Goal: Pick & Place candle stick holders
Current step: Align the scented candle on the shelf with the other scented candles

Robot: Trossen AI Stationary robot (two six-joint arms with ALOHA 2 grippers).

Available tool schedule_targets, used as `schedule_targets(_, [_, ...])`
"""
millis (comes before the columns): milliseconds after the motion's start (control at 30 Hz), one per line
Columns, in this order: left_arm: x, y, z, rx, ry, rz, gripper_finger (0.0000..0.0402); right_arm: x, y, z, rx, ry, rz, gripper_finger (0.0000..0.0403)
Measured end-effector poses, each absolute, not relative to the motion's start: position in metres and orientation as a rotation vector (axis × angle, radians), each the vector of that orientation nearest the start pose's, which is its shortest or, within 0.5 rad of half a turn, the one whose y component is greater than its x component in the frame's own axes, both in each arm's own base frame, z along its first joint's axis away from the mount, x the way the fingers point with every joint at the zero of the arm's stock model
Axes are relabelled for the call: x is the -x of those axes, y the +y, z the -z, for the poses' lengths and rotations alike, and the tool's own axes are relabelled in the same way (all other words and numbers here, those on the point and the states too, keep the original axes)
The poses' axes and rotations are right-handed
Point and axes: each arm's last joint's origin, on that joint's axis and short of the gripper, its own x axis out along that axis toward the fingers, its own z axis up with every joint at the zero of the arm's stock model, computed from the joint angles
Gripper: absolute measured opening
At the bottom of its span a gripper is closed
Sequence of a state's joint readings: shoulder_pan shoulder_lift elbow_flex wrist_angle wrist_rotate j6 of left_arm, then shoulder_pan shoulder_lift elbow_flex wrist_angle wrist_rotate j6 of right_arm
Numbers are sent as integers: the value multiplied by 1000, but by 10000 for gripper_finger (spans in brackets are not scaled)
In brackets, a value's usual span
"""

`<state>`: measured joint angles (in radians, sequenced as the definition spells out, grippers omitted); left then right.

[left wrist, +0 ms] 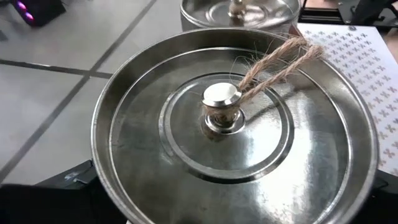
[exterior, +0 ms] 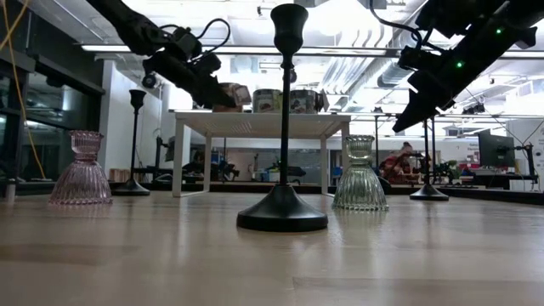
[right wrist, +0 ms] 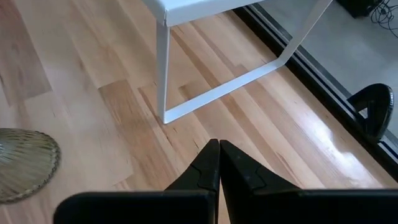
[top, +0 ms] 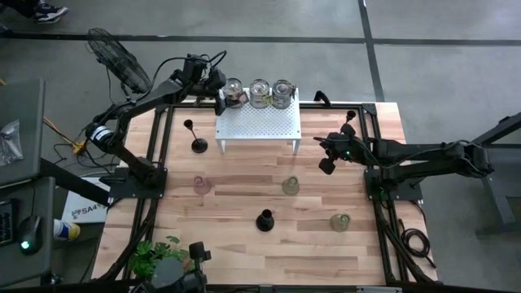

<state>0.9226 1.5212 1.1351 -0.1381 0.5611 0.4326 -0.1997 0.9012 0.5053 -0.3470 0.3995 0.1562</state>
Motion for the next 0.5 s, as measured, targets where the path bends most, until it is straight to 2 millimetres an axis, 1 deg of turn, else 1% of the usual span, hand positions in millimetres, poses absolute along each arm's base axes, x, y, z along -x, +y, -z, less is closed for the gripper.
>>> schedule_targets(500, [-216, 260, -283, -93, 458, -273, 361, -171, -46, -209, -77, 674, 618, 2])
